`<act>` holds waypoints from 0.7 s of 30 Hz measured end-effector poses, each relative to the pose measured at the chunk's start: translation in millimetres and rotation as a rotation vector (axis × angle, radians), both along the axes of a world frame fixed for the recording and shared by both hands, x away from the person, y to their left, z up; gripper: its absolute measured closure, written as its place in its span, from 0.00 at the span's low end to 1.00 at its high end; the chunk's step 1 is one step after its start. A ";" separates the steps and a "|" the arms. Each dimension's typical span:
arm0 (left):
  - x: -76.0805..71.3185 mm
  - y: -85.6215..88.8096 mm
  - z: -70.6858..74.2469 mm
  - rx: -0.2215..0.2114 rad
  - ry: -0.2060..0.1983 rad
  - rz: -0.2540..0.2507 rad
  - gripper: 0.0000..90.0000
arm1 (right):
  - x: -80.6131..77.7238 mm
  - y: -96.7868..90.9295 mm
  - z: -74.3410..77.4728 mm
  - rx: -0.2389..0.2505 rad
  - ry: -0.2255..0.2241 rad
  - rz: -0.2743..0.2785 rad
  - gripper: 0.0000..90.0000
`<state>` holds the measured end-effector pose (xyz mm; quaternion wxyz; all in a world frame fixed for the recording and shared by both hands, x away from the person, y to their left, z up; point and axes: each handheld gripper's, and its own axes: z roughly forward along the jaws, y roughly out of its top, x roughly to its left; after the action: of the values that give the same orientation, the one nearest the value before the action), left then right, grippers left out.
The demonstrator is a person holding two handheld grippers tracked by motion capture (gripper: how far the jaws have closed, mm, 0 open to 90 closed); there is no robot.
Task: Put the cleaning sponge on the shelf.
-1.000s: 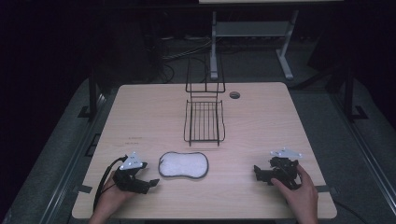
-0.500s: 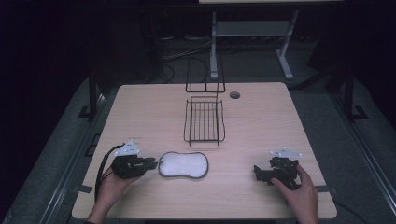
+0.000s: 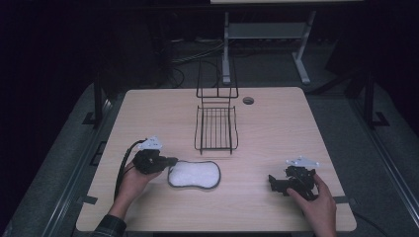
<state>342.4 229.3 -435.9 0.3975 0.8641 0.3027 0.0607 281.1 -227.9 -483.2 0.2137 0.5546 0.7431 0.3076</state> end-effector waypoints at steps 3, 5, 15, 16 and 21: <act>4.1 -3.6 -4.3 0.011 0.014 -0.002 1.00 | 0.0 0.0 0.0 0.000 0.000 0.000 0.00; 6.6 -5.3 -7.9 0.018 0.022 -0.002 1.00 | 0.0 0.0 0.0 0.000 0.000 0.000 0.00; 4.7 -5.9 -12.8 0.048 0.049 -0.008 1.00 | 0.0 0.0 0.0 0.000 0.000 0.000 0.00; 3.6 -5.8 -12.8 0.049 0.048 -0.010 1.00 | 0.0 0.0 0.0 0.000 0.000 0.000 0.00; -2.8 -2.9 -13.7 0.038 0.056 -0.015 1.00 | 0.0 0.0 0.0 0.000 0.000 0.000 0.00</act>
<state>339.6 226.3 -449.6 0.3728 0.8750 0.3063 0.0392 281.1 -228.0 -483.2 0.2137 0.5545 0.7431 0.3075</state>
